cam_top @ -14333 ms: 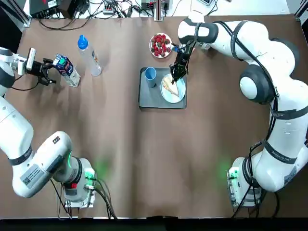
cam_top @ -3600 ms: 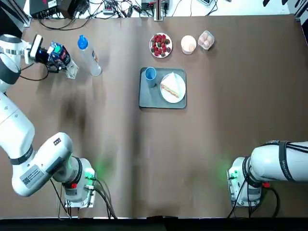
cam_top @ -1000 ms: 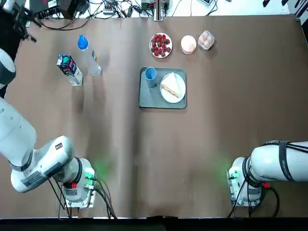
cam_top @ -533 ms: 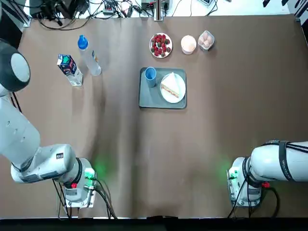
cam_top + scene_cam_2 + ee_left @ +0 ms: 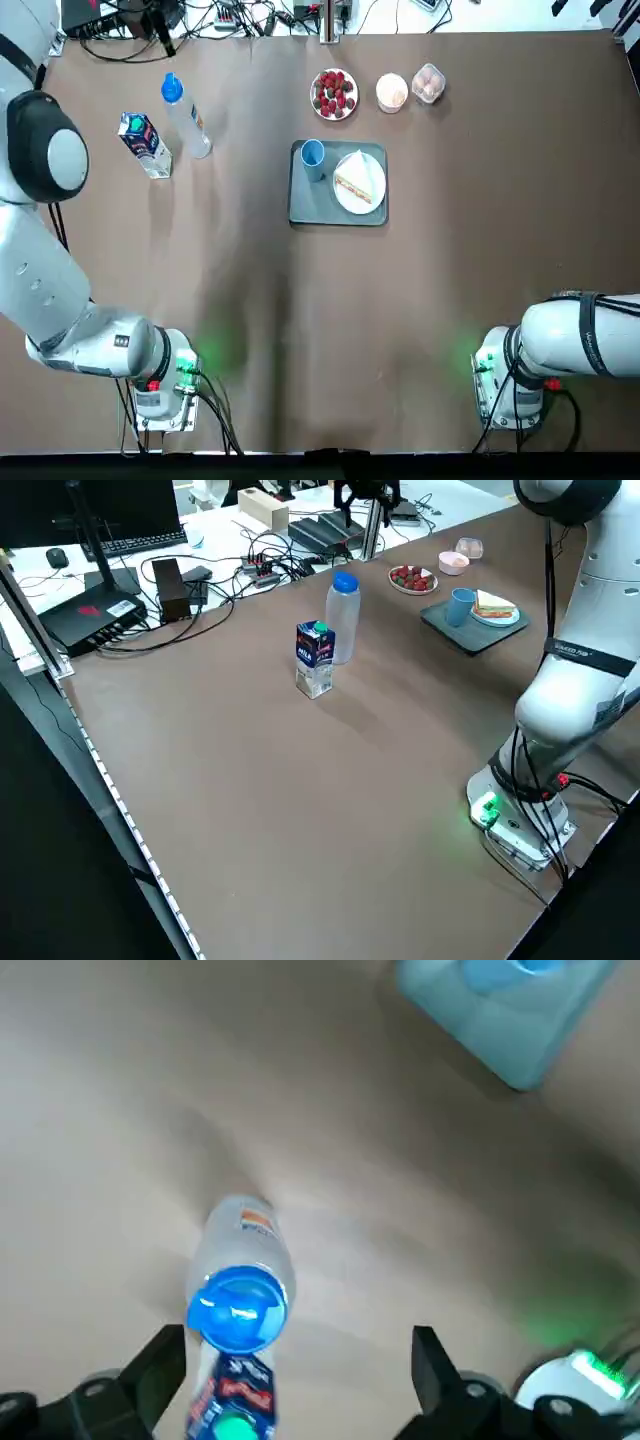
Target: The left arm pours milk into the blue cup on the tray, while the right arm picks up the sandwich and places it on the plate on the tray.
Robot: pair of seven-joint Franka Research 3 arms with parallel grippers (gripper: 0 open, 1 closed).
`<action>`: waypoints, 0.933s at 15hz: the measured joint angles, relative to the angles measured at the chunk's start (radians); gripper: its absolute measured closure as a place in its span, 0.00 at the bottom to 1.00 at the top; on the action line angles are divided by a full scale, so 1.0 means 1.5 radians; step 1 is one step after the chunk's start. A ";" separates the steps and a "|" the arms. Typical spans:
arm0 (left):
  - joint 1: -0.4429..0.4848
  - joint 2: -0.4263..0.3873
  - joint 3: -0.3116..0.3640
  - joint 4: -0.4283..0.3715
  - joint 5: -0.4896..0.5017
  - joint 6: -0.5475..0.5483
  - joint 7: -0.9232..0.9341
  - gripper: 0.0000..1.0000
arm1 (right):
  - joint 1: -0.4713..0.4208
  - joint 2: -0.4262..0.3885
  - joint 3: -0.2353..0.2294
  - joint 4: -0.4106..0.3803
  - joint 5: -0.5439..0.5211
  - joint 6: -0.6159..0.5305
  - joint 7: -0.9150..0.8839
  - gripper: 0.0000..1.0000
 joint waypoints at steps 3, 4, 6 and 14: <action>-0.037 -0.010 0.000 -0.001 0.039 -0.001 -0.209 0.00 | 0.000 0.000 0.000 0.000 0.000 -0.007 0.000 0.00; -0.050 -0.020 0.000 -0.005 0.053 -0.002 -0.332 0.00 | 0.000 0.000 0.000 0.000 0.000 -0.007 0.000 0.00; -0.056 -0.033 0.000 -0.010 0.066 -0.002 -0.421 0.00 | 0.000 0.000 0.000 0.000 0.001 -0.008 0.000 0.00; -0.053 -0.100 0.004 -0.017 0.057 -0.003 -0.652 0.00 | 0.000 0.000 0.000 0.000 0.001 -0.007 0.000 0.00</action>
